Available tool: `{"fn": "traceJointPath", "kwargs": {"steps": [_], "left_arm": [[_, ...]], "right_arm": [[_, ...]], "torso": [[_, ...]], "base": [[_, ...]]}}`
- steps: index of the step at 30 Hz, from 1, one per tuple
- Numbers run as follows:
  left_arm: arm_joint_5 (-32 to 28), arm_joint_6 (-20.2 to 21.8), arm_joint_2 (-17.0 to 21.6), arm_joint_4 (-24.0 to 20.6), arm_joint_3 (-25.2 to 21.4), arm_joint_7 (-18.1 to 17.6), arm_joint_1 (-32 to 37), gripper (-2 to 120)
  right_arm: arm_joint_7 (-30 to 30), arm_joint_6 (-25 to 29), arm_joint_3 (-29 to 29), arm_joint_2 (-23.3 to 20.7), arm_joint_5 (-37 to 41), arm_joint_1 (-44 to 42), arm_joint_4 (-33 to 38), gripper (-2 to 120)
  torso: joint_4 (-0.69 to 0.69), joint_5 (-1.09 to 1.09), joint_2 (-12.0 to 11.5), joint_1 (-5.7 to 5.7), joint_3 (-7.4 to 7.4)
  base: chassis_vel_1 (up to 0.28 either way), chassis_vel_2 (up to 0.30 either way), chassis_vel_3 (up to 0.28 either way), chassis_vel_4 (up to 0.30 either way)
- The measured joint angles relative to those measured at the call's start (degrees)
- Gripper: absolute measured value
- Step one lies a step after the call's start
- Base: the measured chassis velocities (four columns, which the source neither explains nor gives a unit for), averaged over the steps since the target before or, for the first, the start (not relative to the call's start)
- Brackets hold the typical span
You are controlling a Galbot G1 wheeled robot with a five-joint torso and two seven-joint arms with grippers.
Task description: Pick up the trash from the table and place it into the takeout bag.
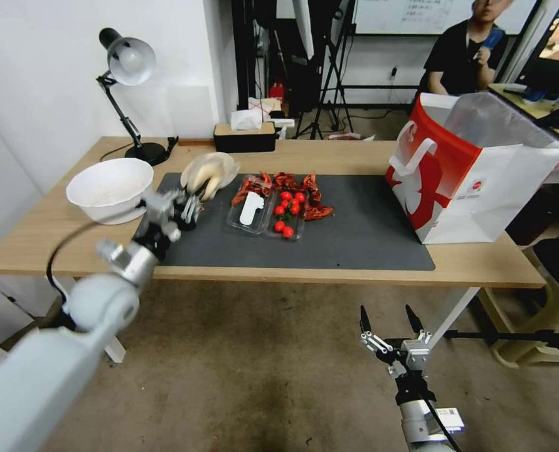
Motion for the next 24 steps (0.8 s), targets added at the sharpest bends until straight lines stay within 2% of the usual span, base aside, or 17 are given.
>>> {"fn": "traceJointPath", "kwargs": {"steps": [2, 4, 6, 8, 10, 12, 13, 14, 16, 17, 20, 21, 22, 24], "left_arm": [[-2.2, 1.1, 0.7, 2.3, 5.5, 0.5, -8.3, 7], [-2.5, 1.3, 0.7, 2.9, 6.7, 0.5, -10.0, 7], [-4.2, 2.2, -0.5, 6.8, 15.9, 0.3, -20.5, 6], [-4.4, 2.2, -0.8, 7.4, 17.3, 0.2, -21.9, 6], [-5.1, 2.4, -4.3, 11.9, 25.2, -0.5, -31.2, 6], [-5.1, 2.5, -5.3, 12.9, 26.7, -0.7, -32.8, 6], [-5.3, 2.5, -8.9, 16.1, 31.4, -1.0, -37.8, 6], [-5.3, 2.5, -8.9, 16.1, 31.4, -1.0, -37.8, 6], [-5.3, 2.2, -15.0, 21.2, 37.8, -1.1, -45.2, 6], [-5.3, 2.2, -15.0, 21.2, 37.8, -1.1, -45.2, 6], [-5.1, 1.6, -21.5, 28.0, 43.4, -1.2, -51.5, 6], [-5.1, 1.6, -21.5, 28.0, 43.4, -1.2, -51.5, 6], [-4.3, 1.1, -25.8, 32.8, 45.7, -1.2, -54.5, 6], [-4.0, 0.9, -27.2, 34.3, 46.4, -1.3, -55.3, 6]], "right_arm": [[0.0, 0.3, 0.1, 0.2, -0.4, -0.5, 0.0, 100], [0.0, 0.3, 0.1, 0.3, -0.4, -0.5, 0.0, 100], [0.0, 0.4, 0.2, 0.6, -0.6, -0.7, 0.0, 100], [0.0, 0.4, 0.3, 0.6, -0.6, -0.7, 0.0, 100], [0.1, 0.4, 0.5, 1.0, -0.6, -0.6, 0.0, 100], [0.1, 0.4, 0.5, 1.0, -0.6, -0.6, -0.1, 100], [0.1, 0.4, 0.6, 1.3, -0.5, -0.5, -0.3, 100], [0.1, 0.4, 0.6, 1.3, -0.5, -0.5, -0.3, 100], [0.2, 0.4, 0.7, 1.6, -0.5, -0.5, -0.3, 100], [0.2, 0.4, 0.7, 1.6, -0.5, -0.5, -0.3, 100], [0.2, 0.4, 0.9, 1.8, -0.4, -0.6, -0.3, 100], [0.2, 0.4, 0.9, 1.8, -0.4, -0.6, -0.3, 100], [0.2, 0.4, 0.9, 1.8, -0.4, -0.6, -0.3, 100], [0.3, 0.4, 0.9, 1.8, -0.3, -0.6, -0.3, 100]], "torso": [[0.01, -0.04, 0.0, 0.00, 0.00], [0.01, -0.03, 0.0, 0.00, 0.00], [0.03, -0.04, 0.0, 0.00, 0.01], [0.03, -0.03, 0.0, 0.00, 0.01], [0.01, 0.02, 0.0, 0.00, 0.01], [0.03, -0.02, 0.0, 0.00, 0.01], [0.02, -0.01, 0.0, 0.00, 0.01], [0.02, -0.01, 0.0, 0.00, 0.01], [-0.04, 0.03, 0.0, 0.01, 0.01], [-0.04, 0.03, 0.0, 0.01, 0.01], [0.01, 0.00, 0.0, 0.00, 0.01], [0.01, 0.00, 0.0, 0.00, 0.01], [0.04, 0.01, 0.0, 0.01, 0.01], [0.04, 0.00, 0.0, 0.01, 0.01]], "base": [[0.000, 0.000, 0.000, 0.000], [0.000, 0.000, 0.000, 0.000], [0.000, 0.000, 0.000, 0.000], [0.000, 0.000, 0.000, 0.000], [0.000, 0.000, 0.000, 0.000], [0.000, 0.000, 0.000, 0.000], [0.000, 0.000, 0.000, 0.000], [0.000, 0.000, 0.000, 0.000], [0.000, 0.000, 0.000, 0.000], [0.000, 0.000, 0.000, 0.000], [0.000, 0.000, 0.000, 0.000], [0.000, 0.000, 0.000, 0.000], [0.000, 0.000, 0.000, 0.000], [0.000, 0.000, 0.000, 0.000]]}}
